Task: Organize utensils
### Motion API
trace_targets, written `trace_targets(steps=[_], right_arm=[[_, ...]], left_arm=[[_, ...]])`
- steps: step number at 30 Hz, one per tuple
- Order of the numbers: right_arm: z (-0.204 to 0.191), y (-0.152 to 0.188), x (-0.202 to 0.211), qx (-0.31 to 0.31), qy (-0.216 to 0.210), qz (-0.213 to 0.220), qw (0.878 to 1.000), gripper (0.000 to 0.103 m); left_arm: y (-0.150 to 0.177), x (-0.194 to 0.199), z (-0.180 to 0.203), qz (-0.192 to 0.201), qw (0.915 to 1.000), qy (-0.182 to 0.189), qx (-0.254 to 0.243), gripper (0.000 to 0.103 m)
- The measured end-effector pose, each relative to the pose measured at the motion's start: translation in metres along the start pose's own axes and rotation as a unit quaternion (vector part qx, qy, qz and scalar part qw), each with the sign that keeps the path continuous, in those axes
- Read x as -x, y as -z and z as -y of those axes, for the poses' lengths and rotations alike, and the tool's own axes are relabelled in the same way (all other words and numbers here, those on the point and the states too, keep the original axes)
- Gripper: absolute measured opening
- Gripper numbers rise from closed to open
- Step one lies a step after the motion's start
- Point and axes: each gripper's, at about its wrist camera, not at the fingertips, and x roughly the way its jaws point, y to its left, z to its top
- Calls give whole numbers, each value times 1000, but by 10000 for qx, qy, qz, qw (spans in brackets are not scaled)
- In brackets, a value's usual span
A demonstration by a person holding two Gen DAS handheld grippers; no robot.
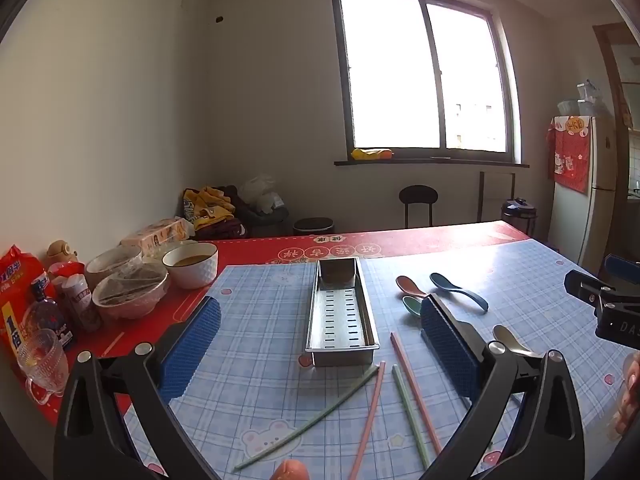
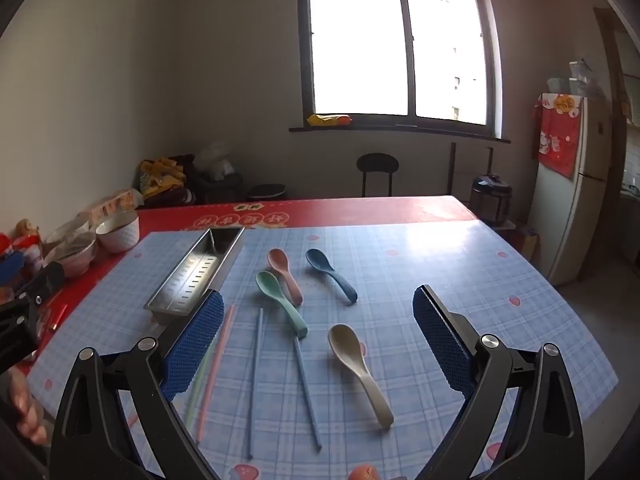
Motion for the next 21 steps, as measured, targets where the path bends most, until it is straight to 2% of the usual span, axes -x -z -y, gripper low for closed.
trace_targets(steps=[21], right_arm=[[6, -6, 5, -36, 84, 36, 10000, 93]], left_arm=[[-2, -2, -3, -18, 10000, 22, 23, 98]])
